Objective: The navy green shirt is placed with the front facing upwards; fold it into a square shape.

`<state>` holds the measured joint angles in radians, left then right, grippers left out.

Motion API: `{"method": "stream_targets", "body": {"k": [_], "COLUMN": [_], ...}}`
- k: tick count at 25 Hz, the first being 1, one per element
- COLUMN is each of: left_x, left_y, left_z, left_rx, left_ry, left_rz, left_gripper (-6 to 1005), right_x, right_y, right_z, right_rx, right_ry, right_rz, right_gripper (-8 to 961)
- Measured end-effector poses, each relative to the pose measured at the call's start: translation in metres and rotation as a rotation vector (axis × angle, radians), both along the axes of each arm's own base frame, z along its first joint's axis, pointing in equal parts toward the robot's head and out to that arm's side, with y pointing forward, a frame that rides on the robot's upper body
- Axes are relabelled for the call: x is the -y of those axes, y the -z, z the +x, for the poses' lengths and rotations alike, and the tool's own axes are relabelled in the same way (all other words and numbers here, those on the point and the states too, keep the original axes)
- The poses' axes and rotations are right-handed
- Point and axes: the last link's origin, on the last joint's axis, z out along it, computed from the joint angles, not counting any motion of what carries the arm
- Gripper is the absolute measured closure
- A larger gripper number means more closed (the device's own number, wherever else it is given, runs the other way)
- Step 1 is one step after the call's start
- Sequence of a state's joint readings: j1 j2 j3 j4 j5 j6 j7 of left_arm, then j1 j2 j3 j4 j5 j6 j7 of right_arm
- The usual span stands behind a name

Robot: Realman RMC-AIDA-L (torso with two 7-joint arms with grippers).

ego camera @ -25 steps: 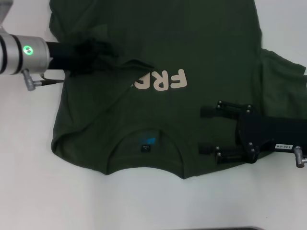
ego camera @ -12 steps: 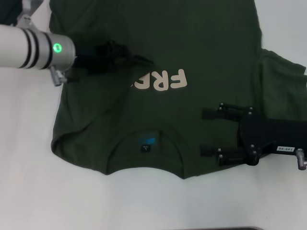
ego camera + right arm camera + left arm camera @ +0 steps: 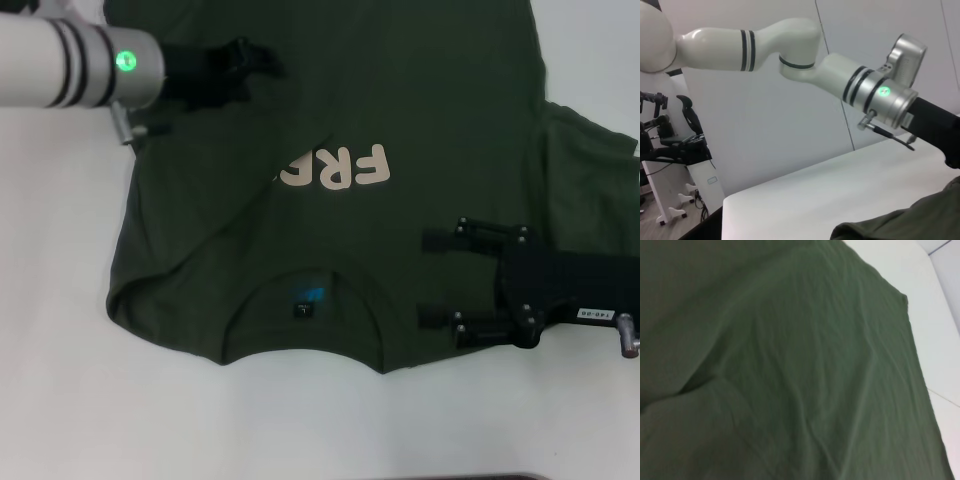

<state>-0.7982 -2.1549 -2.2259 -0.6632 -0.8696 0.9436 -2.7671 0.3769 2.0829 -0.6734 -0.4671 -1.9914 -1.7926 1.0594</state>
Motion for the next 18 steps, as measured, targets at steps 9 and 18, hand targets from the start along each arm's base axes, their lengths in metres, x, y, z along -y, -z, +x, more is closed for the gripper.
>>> {"method": "stream_targets", "body": {"k": [9,18], "left_x": [0.043,0.101], "left_y": [-0.061,-0.084], "left_z": [-0.023,-0.05], "left_rx": [0.123,0.166], "left_ry": [0.157,0.532], "left_rz": [-0.104,-0.113], "left_gripper": [416,417], "right_x": [0.0,-0.019], "right_y": [-0.011,-0.022], "right_z": [-0.005,-0.012], "right_rx": [-0.083,-0.134], "right_ry": [0.053,0.271], "right_rz": [-0.033,-0.191], "right_gripper": [51,51]}}
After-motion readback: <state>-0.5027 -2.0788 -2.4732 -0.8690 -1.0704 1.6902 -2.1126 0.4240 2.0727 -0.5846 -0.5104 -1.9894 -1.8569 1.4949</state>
